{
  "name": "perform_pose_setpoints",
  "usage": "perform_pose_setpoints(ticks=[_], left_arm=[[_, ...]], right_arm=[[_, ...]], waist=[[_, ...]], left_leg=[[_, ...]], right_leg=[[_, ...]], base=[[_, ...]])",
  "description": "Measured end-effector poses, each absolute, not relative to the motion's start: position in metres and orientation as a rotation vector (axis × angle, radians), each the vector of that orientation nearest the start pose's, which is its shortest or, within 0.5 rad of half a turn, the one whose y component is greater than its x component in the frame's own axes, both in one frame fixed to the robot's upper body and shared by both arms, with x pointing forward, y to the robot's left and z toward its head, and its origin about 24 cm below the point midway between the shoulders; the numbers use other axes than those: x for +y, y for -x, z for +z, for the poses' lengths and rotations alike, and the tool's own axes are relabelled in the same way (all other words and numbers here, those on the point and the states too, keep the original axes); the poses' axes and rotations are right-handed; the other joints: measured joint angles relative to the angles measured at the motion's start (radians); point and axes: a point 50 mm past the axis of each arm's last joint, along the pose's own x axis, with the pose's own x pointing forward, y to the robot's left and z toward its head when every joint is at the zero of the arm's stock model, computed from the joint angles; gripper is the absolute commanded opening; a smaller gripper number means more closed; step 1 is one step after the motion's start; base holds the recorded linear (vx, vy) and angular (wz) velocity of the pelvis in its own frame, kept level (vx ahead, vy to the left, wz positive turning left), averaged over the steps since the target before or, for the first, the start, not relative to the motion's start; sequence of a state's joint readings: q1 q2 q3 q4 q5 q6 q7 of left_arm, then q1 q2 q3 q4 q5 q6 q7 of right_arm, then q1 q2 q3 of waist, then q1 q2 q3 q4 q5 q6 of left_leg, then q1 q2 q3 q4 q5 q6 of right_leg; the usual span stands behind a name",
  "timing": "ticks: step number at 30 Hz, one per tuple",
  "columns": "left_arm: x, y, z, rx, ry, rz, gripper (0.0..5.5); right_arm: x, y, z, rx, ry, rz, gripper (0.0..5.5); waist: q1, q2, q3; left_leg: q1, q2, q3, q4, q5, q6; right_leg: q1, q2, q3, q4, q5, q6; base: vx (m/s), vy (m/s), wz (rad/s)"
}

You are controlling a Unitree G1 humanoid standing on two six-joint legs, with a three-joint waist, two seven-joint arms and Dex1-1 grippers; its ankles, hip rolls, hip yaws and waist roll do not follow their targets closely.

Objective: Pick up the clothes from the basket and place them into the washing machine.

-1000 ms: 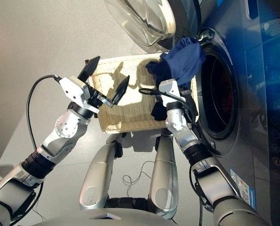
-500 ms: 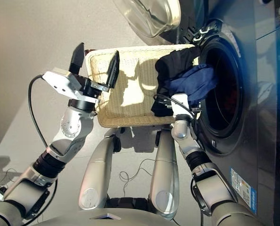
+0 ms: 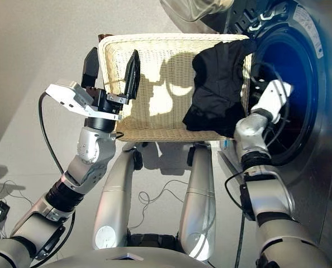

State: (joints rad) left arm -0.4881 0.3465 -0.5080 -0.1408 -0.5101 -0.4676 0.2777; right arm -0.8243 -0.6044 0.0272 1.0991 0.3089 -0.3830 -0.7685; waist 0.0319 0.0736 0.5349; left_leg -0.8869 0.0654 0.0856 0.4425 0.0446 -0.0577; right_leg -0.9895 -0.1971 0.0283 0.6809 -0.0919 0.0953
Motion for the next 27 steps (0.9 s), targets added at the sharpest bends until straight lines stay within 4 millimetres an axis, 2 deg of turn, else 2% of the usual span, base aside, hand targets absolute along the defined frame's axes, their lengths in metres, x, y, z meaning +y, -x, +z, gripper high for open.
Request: perform_pose_setpoints(ticks=[6,13,15,16,17,21,27], left_arm=[[0.085,-0.269,0.202,-0.767,0.299,-0.407,5.5],[0.088,-0.269,0.206,-0.774,0.278,-0.407,5.5],[0.088,-0.269,0.206,-0.776,0.279,-0.403,5.5],[0.088,-0.269,0.207,-0.777,0.28,-0.4,5.5],[0.088,-0.269,0.207,-0.778,0.282,-0.396,5.5],[0.089,-0.27,0.211,-0.792,0.284,-0.393,5.5],[0.091,-0.27,0.213,-0.798,0.289,-0.375,5.5]], right_arm=[[-0.371,-0.327,0.171,-0.303,0.068,-1.183,0.0],[-0.382,-0.323,0.179,-0.32,-0.153,-1.266,0.0],[-0.383,-0.323,0.181,-0.326,-0.211,-1.278,0.0],[-0.384,-0.322,0.182,-0.332,-0.222,-1.282,3.62],[-0.384,-0.322,0.183,-0.34,-0.225,-1.284,5.5],[-0.385,-0.322,0.185,-0.347,-0.258,-1.29,5.5],[-0.385,-0.322,0.186,-0.35,-0.259,-1.281,5.5]], waist=[[0.002,0.001,0.0],[0.001,0.001,0.001],[-0.001,0.001,0.001],[-0.001,0.001,0.001],[-0.001,0.001,0.001],[-0.002,0.001,0.001],[-0.001,0.001,0.001]], left_leg=[[-0.034,-0.001,0.0,0.014,-0.002,0.001],[-0.056,-0.001,0.004,0.022,-0.005,0.007],[-0.058,0.001,0.008,0.034,-0.012,0.006],[-0.058,0.0,0.011,0.039,-0.017,0.011],[-0.059,0.0,0.014,0.043,-0.021,0.013],[-0.059,0.0,0.024,0.056,-0.028,0.017],[-0.061,0.0,0.024,0.065,-0.031,0.019]], right_leg=[[-0.031,-0.001,0.002,0.005,0.003,-0.003],[-0.05,-0.002,0.005,0.004,0.005,-0.004],[-0.05,0.0,0.01,0.007,0.006,0.002],[-0.05,0.0,0.011,0.009,0.003,0.001],[-0.051,0.0,0.015,0.009,0.005,0.005],[-0.051,0.0,0.026,0.011,0.005,0.011],[-0.051,-0.001,0.028,0.014,0.005,0.009]], base=[[0.0,0.0,0.0],[0.0,0.0,0.0],[0.0,0.0,0.0],[0.0,0.0,0.0],[0.0,0.0,0.0],[0.0,0.0,0.0],[0.0,0.0,0.0]])
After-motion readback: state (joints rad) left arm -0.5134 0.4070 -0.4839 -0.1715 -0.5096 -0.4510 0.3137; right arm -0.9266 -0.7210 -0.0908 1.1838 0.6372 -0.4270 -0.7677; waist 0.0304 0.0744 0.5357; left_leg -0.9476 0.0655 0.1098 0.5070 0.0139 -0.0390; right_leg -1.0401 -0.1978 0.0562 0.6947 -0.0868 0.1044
